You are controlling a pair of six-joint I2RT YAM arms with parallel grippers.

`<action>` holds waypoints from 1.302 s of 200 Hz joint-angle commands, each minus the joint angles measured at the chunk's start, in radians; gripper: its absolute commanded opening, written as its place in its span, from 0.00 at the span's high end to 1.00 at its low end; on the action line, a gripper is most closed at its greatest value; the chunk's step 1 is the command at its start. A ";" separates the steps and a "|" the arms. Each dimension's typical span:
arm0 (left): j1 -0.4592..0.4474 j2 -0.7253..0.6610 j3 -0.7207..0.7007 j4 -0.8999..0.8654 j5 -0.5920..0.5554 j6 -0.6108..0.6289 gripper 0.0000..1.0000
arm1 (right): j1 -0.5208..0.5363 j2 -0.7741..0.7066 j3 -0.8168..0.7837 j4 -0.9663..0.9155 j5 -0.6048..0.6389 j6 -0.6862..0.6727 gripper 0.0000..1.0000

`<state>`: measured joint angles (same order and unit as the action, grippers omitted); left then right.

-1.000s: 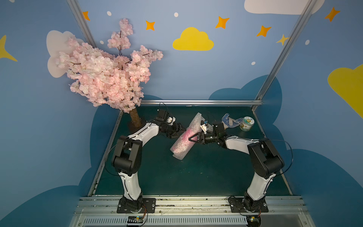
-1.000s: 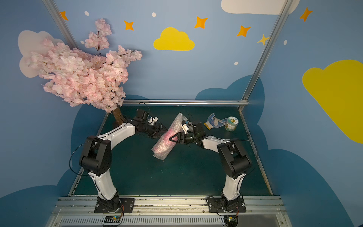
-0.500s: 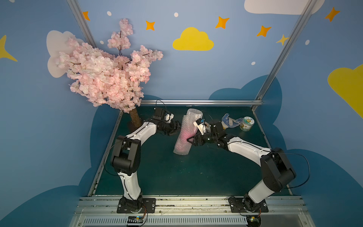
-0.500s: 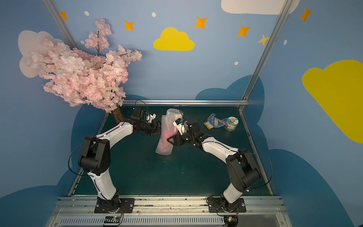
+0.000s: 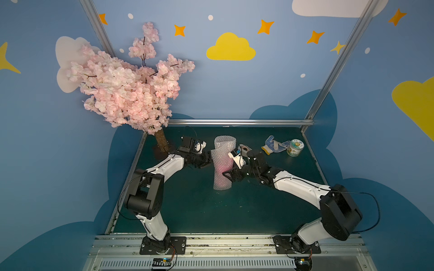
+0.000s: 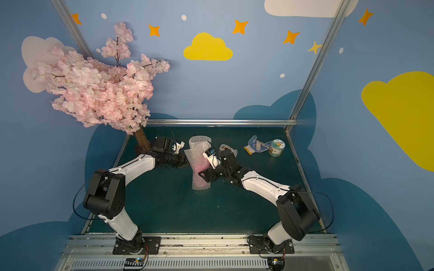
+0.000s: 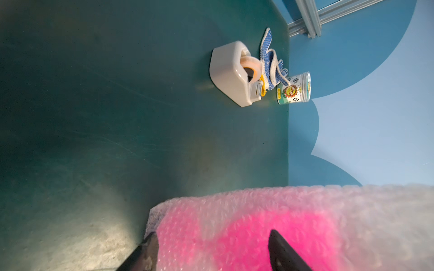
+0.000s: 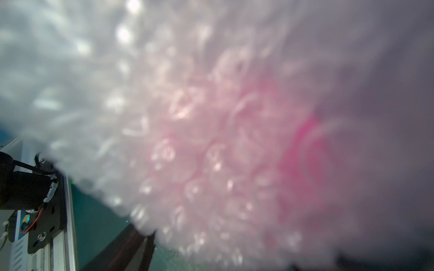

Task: Wrap wine glasses in bubble wrap
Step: Place the bubble wrap at the center of the board.

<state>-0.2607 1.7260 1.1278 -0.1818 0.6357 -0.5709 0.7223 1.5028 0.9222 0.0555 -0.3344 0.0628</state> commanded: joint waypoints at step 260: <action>-0.016 -0.189 -0.191 0.125 -0.077 0.196 0.32 | -0.187 -0.120 0.061 -0.126 -0.144 0.569 0.13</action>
<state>-0.2714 1.5257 0.9218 -0.0742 0.5568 -0.4026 0.5674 1.3128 0.8936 -0.0158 -0.3271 0.5259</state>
